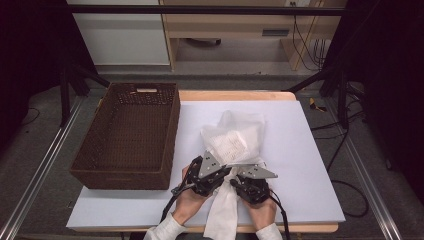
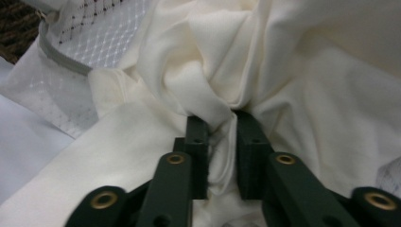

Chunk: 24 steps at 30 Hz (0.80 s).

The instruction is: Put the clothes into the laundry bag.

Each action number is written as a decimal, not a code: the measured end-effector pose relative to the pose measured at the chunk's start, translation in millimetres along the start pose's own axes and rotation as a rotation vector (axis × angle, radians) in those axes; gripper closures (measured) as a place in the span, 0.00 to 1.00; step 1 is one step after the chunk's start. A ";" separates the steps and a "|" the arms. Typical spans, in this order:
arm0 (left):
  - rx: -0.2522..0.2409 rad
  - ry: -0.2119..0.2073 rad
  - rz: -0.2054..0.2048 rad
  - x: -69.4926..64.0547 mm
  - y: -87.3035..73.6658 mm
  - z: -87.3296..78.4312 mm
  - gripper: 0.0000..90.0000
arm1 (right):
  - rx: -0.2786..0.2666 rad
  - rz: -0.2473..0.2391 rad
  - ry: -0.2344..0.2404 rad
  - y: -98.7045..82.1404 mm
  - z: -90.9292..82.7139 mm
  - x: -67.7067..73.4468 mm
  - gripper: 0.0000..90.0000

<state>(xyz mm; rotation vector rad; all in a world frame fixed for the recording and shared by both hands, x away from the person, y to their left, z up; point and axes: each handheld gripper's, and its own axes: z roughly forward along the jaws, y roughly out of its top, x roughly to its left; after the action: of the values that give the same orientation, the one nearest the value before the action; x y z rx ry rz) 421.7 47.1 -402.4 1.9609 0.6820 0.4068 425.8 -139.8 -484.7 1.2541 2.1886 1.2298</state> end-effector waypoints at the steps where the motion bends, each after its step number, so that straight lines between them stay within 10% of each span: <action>1: 0.001 0.000 0.002 -0.6 0.7 -0.3 0.97 | 0.003 0.011 0.007 2.3 0.1 -0.9 0.90; 9: -0.028 -0.024 0.026 -11.9 12.8 -14.9 0.98 | -0.216 0.035 0.044 32.7 3.7 -0.1 0.91; 16: -0.002 0.002 0.027 -6.0 6.1 -17.4 0.98 | -0.252 0.076 -0.202 33.9 36.0 -15.0 0.90; 24: 0.015 0.022 -0.019 11.0 -5.0 -6.3 0.97 | -0.232 0.029 -0.039 23.1 6.0 -13.7 0.47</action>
<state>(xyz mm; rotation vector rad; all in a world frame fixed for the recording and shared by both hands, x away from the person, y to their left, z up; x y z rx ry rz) 425.5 60.1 -404.0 1.9650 0.7193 0.4128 449.6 -142.4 -471.1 1.2072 1.9414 1.4123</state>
